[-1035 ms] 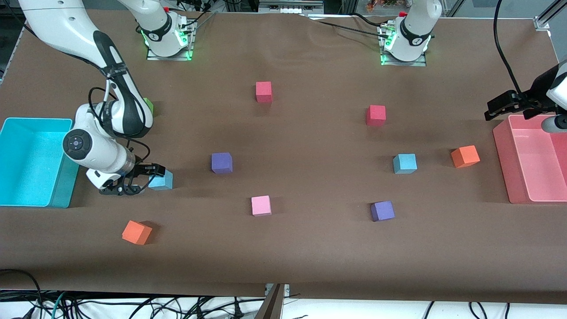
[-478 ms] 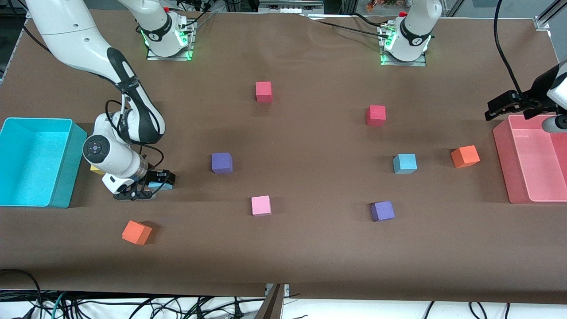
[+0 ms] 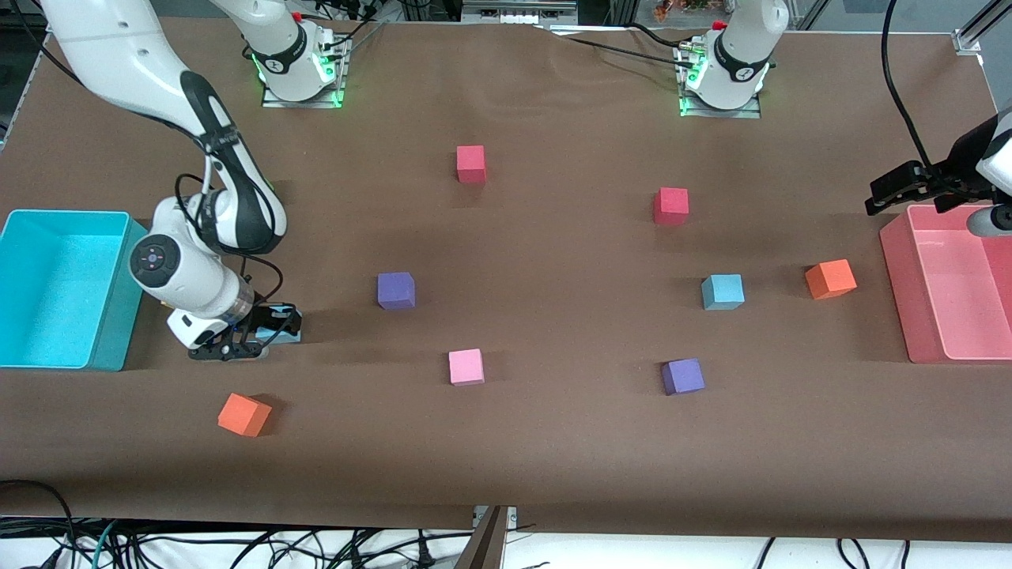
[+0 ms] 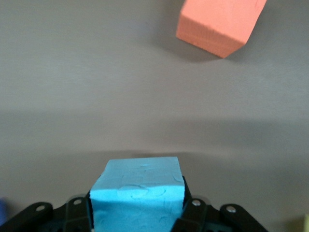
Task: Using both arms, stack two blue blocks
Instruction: 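Close the right gripper on the light blue cube and lift it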
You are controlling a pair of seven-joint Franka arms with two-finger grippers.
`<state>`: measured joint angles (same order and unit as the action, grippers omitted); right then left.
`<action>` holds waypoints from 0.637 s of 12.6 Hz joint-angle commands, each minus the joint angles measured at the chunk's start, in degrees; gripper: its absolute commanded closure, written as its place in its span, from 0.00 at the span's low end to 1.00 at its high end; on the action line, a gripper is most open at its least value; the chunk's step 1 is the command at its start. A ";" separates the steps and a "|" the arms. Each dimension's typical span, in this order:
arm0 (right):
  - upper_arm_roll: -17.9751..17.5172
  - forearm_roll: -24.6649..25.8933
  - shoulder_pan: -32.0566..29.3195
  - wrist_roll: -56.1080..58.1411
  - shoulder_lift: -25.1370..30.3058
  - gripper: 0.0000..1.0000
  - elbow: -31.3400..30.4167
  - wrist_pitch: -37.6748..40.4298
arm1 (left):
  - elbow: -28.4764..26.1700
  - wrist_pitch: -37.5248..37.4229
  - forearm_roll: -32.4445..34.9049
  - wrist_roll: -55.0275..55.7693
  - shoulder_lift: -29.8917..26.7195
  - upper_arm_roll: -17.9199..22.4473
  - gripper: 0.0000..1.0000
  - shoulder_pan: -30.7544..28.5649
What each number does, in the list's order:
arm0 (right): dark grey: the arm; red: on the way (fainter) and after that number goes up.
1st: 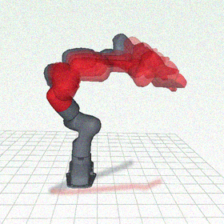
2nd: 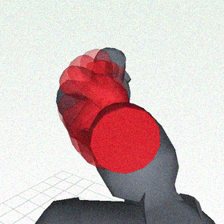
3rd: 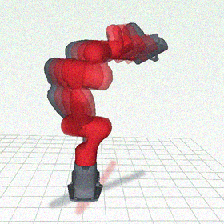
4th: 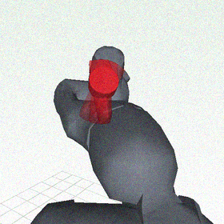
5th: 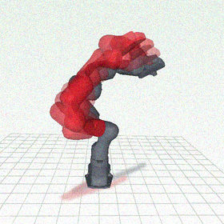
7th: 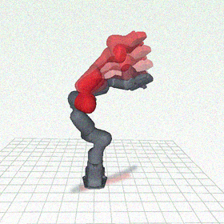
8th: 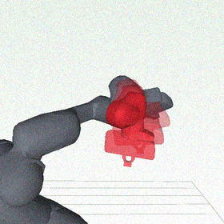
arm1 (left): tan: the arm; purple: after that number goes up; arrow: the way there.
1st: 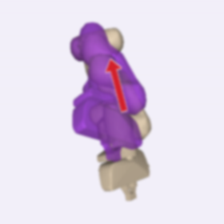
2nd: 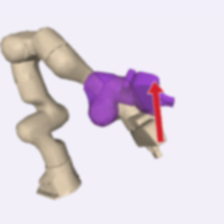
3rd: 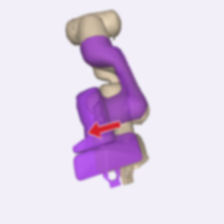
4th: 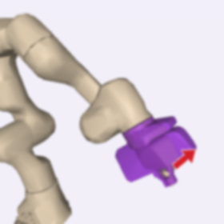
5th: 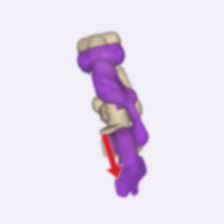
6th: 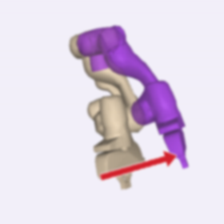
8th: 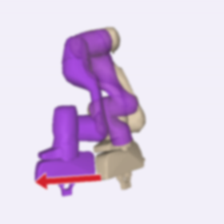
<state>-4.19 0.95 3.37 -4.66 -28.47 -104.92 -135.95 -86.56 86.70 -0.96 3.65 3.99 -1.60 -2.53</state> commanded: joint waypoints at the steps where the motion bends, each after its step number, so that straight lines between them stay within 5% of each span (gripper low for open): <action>1: -1.87 -0.24 1.72 -2.44 7.97 0.82 0.15 10.05 | 1.13 -0.92 -0.01 0.39 0.23 -0.16 0.00 -0.29; 5: -5.72 -0.24 10.42 -19.30 7.91 0.81 4.01 17.03 | 1.04 -0.92 0.08 0.39 0.23 -0.16 0.00 -0.29; 8: -7.93 0.19 18.31 -33.37 0.38 0.81 9.53 15.36 | 0.86 -0.66 -0.01 0.30 0.31 -0.16 0.00 -0.29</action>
<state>-11.95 0.81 17.86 -32.60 -22.05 -101.14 -120.42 -86.55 86.70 -0.96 3.65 4.04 -1.59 -2.60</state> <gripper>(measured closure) 0.401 0.000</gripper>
